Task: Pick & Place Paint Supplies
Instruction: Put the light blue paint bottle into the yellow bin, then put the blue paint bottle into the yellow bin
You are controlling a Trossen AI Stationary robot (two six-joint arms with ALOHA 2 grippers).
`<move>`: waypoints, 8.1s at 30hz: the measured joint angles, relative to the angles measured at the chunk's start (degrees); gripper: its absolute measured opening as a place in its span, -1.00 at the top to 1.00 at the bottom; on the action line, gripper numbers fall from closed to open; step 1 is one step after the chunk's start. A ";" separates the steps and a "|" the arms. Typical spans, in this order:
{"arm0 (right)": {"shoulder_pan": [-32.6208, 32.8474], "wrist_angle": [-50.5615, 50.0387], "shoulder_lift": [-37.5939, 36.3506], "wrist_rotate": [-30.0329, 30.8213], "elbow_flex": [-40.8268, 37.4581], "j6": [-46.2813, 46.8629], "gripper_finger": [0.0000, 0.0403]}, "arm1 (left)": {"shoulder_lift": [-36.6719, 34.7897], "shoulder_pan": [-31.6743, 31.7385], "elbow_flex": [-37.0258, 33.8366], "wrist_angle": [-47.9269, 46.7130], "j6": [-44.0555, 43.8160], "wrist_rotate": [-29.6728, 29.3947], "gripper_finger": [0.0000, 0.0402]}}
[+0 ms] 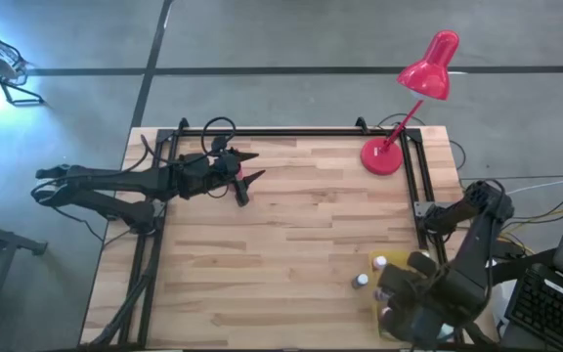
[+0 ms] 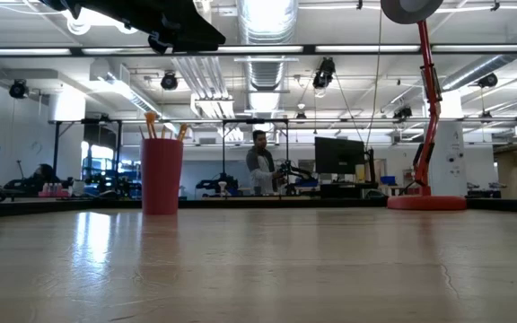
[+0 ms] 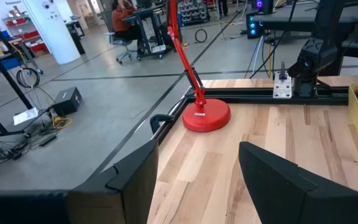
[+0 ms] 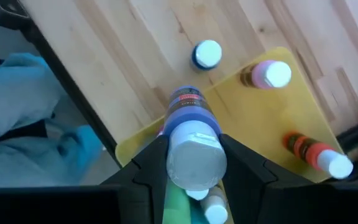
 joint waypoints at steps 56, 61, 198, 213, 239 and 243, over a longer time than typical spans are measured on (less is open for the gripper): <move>-3.84 34.88 -13.62 -10.29 -44.86 -7.02 0.44 | 0.00 0.00 0.00 -0.06 0.00 0.00 -0.14; -3.86 35.07 -13.52 -10.32 -44.61 -7.06 0.44 | 0.00 0.00 0.00 -0.07 0.00 0.00 -0.14; -14.20 23.02 -4.21 -6.44 -24.01 -32.39 -0.14 | 0.00 0.00 0.00 -0.44 -0.02 0.00 -0.14; -14.31 23.02 -2.28 -6.43 -25.60 -30.62 -0.17 | -0.02 0.00 0.00 -0.97 0.00 0.00 -0.14; -14.37 32.51 -2.37 -6.38 -33.90 -29.08 -0.16 | -0.02 0.00 0.00 -0.95 0.00 0.00 -0.14; -14.64 32.69 -2.39 -6.10 -34.05 -27.37 -0.10 | -0.02 0.00 0.00 -0.95 0.00 0.00 -0.14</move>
